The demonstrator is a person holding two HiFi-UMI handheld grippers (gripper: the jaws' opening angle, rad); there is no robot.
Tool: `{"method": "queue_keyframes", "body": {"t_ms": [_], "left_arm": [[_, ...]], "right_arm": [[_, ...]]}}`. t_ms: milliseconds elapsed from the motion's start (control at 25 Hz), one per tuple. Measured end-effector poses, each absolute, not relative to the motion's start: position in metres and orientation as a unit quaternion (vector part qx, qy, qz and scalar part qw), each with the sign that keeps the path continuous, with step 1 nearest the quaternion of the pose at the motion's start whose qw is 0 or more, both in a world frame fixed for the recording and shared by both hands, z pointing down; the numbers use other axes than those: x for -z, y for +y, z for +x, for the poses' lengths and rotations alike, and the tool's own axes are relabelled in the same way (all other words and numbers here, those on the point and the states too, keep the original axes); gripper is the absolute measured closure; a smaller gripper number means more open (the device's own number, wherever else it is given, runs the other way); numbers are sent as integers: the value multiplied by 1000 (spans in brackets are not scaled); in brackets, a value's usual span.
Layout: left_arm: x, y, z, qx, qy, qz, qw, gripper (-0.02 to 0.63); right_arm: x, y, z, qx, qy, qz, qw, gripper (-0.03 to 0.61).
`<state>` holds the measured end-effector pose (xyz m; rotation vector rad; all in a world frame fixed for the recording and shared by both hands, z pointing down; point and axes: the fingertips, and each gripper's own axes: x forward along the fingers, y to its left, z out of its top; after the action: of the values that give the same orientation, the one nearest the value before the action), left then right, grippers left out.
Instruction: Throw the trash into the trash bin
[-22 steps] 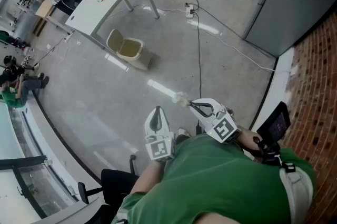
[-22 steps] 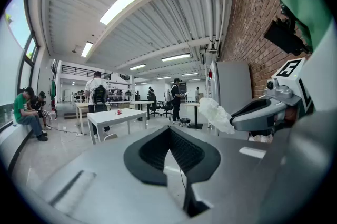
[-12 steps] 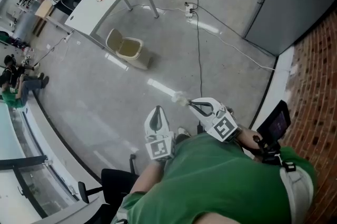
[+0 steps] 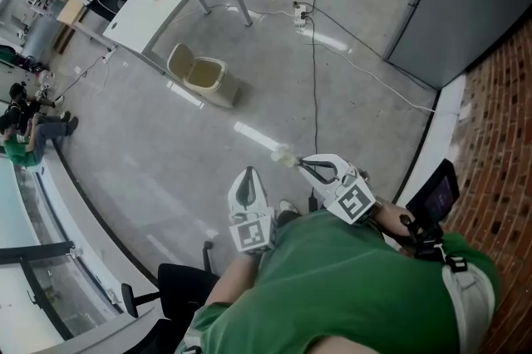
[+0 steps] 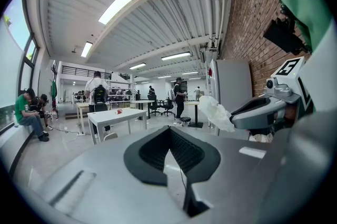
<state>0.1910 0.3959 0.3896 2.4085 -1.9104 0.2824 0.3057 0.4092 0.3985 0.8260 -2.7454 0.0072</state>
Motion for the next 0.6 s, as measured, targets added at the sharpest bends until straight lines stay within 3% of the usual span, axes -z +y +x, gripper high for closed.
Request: {"method": "queue_keyframes", "body": {"t_ms": [600], "left_arm": [[-379, 398, 235, -90, -658, 748, 22, 607]], "right_arm": [[-392, 399, 351, -9, -960, 259, 108, 563]]}}
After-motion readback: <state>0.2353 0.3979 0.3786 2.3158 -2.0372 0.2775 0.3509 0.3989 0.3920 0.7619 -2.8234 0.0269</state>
